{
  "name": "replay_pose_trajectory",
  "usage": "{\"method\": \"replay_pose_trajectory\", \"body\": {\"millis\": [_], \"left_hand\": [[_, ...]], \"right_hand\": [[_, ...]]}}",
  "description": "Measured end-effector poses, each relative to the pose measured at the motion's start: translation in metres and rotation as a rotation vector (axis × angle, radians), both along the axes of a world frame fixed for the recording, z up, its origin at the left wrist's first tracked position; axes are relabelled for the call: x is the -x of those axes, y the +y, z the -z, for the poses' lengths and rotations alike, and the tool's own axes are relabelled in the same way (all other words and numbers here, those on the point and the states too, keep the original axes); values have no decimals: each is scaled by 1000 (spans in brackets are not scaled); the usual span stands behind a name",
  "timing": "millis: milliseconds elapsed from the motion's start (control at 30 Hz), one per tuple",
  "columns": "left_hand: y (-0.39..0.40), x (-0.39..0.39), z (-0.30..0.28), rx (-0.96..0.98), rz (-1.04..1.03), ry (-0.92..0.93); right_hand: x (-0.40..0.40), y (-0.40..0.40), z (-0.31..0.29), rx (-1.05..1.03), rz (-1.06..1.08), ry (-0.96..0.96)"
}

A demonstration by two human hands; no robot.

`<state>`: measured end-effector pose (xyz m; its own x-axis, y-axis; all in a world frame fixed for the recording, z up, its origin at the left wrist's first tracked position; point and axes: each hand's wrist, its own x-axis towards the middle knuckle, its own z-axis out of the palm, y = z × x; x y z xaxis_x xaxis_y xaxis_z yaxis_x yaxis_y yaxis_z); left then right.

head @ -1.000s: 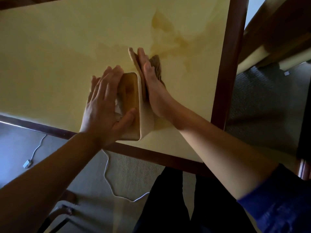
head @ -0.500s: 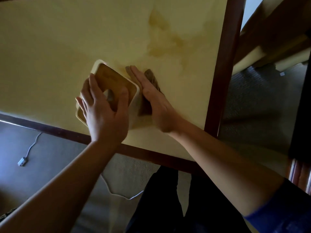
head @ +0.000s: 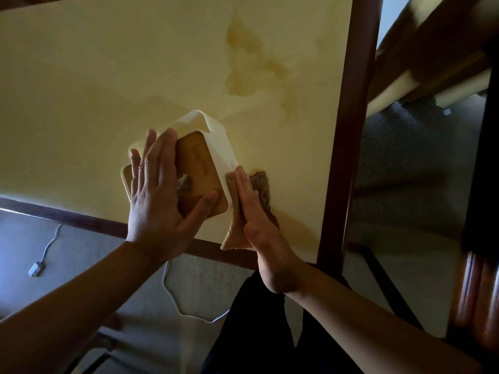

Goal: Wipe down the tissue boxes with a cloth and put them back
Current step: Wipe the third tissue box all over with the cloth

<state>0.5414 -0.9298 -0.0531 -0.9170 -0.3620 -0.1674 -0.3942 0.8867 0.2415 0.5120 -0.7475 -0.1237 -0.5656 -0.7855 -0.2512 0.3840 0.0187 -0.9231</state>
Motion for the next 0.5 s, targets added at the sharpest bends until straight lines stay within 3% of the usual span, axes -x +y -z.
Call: {"method": "replay_pose_trajectory", "body": {"millis": [133, 333, 500], "left_hand": [[-2, 0, 1, -9, 16, 18], [-4, -1, 1, -5, 23, 16], [0, 1, 0, 34, -2, 15]], "right_hand": [[24, -14, -9, 62, 0, -131], [86, -83, -1, 46, -1, 27], [99, -96, -1, 55, -18, 96]]}}
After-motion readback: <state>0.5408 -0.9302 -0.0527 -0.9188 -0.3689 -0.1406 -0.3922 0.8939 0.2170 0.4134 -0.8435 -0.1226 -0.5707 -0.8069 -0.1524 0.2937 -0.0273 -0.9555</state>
